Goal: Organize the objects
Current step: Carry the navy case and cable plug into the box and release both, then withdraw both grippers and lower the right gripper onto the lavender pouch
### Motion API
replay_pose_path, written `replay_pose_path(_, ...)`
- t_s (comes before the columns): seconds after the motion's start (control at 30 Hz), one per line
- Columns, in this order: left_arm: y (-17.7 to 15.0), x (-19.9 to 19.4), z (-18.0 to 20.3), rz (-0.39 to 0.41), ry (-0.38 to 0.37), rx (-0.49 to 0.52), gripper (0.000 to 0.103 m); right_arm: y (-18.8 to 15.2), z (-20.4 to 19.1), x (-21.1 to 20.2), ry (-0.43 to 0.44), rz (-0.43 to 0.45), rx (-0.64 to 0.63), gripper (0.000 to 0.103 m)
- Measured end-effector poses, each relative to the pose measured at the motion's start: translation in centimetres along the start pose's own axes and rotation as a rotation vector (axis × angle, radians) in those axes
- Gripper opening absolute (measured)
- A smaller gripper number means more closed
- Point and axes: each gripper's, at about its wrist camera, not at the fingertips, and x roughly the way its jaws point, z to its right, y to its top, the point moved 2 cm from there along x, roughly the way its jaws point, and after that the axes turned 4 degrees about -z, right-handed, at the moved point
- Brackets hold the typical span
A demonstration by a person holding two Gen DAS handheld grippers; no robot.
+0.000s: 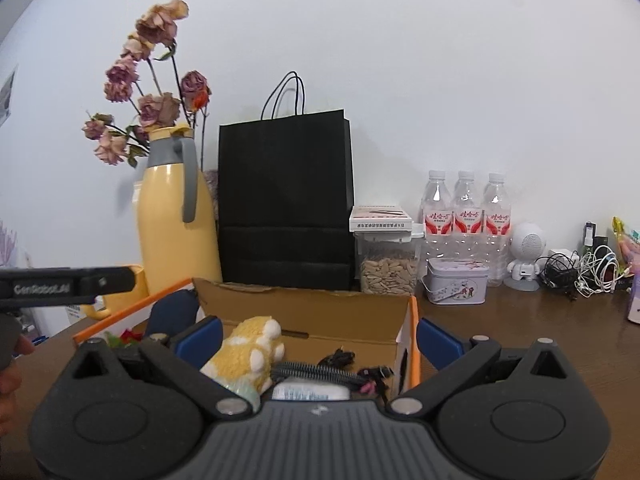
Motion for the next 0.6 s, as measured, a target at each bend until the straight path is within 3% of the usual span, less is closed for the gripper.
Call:
replay_pose_path(0.2, -3.0, -3.4, -1.3, -0.043, 0.008, 0.019, 0.103, -2.7, -0.3, -3.0, 0.055, -0.079, -0.031, 0.103)
replay_pose_path(0.4, -7.3, -5.6, -1.4, -0.160, 0.017, 0.084, 0.103, -6.5, -0.8, -6.1, 0.103, -0.177, -0.047, 0.103)
replay_pose_path(0.6, -9.3, -7.5, -2.2, -0.207, 0.019, 0.062, 0.103, -8.3, -1.4, -8.1, 0.191, -0.239, -0.034, 0.103)
